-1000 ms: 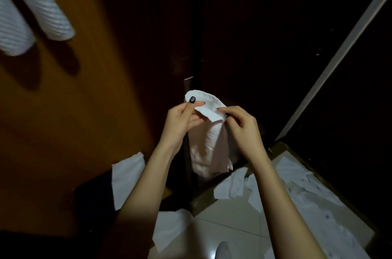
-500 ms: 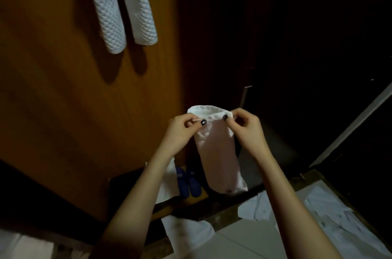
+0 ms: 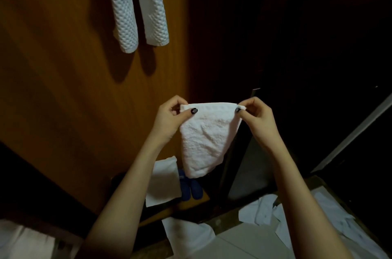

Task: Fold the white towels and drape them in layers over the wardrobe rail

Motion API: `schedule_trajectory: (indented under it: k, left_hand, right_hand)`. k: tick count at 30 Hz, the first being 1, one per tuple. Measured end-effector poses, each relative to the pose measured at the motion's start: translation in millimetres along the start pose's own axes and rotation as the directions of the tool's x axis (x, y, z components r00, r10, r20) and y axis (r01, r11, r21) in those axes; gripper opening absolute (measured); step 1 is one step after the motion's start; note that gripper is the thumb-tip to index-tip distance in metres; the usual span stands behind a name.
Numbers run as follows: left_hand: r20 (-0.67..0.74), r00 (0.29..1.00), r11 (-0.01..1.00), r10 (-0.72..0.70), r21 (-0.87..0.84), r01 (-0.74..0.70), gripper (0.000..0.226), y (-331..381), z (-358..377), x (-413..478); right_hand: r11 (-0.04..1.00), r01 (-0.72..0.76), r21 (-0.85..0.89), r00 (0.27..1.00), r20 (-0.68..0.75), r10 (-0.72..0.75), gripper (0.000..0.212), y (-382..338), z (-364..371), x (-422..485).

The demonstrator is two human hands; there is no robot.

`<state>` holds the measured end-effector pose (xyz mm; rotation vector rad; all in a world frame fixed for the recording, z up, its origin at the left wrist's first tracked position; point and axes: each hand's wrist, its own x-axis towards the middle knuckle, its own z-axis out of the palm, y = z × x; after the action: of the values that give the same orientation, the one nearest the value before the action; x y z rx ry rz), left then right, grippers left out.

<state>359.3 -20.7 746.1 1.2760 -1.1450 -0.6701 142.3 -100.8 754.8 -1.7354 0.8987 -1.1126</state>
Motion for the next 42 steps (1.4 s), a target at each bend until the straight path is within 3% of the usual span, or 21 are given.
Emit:
schedule_trajectory:
  k: [2, 5, 8, 12, 13, 15, 19, 22, 25, 32, 35, 38, 42]
  left_hand:
    - [0.009, 0.999, 0.999, 0.032, 0.04, -0.032, 0.025, 7, -14, 2]
    - [0.102, 0.994, 0.953, 0.038, 0.297, -0.067, 0.041, 24, -41, 7]
    - [0.168, 0.986, 0.779, 0.02, 0.615, -0.12, 0.038, 46, -56, 14]
    - [0.217, 0.972, 0.545, -0.092, 0.828, -0.134, 0.043, 67, -47, 13]
    - [0.228, 0.97, 0.538, -0.088, 0.83, -0.146, 0.038, 68, -44, 13]
    - [0.26, 0.963, 0.635, -0.071, 0.756, -0.157, 0.023, 67, -38, 12]
    - [0.23, 0.973, 0.685, -0.018, 0.712, -0.156, 0.011, 57, -35, 13]
    - [0.204, 0.979, 0.581, -0.031, 0.8, -0.148, 0.012, 53, -35, 14]
    - [0.196, 0.98, 0.503, -0.025, 0.85, -0.157, 0.013, 53, -36, 14]
    - [0.27, 0.96, 0.68, 0.072, 0.691, -0.245, 0.011, 38, -46, 10]
    - [0.252, 0.96, 0.757, 0.119, 0.603, -0.252, 0.011, 34, -48, 6]
    - [0.23, 0.957, 0.849, 0.175, 0.458, -0.265, 0.016, 42, -48, 2]
    - [0.253, 0.942, 0.891, 0.223, 0.34, -0.302, 0.021, 59, -49, 3]
  right_hand:
    - [0.999, 0.035, 0.017, 0.999, 0.015, -0.036, 0.01, -7, 6, 2]
    - [0.993, 0.09, 0.07, 0.994, 0.059, -0.095, 0.019, -21, 19, 8]
    - [0.984, 0.165, 0.072, 0.975, 0.139, -0.174, 0.027, -37, 33, 15]
    - [0.968, 0.251, -0.005, 0.93, 0.279, -0.24, 0.028, -47, 45, 21]
    - [0.965, 0.261, -0.014, 0.92, 0.306, -0.245, 0.028, -48, 47, 21]
    - [0.964, 0.266, -0.026, 0.914, 0.323, -0.244, 0.027, -47, 50, 21]
    - [0.973, 0.225, -0.046, 0.951, 0.227, -0.209, 0.022, -40, 55, 18]
    - [0.991, 0.136, -0.003, 0.985, 0.104, -0.135, 0.02, -30, 62, 13]
    - [0.998, 0.019, 0.066, 0.997, 0.076, -0.024, 0.02, -23, 66, 10]
    - [0.973, -0.135, 0.188, 0.991, 0.048, 0.129, 0.005, -17, 69, 10]
    - [0.969, -0.081, 0.235, 0.994, 0.095, 0.061, 0.003, -19, 70, 10]
    - [0.958, -0.037, 0.285, 0.98, 0.196, -0.02, 0.014, -27, 69, 12]
    - [0.955, -0.002, 0.296, 0.962, 0.263, -0.079, 0.019, -39, 70, 22]
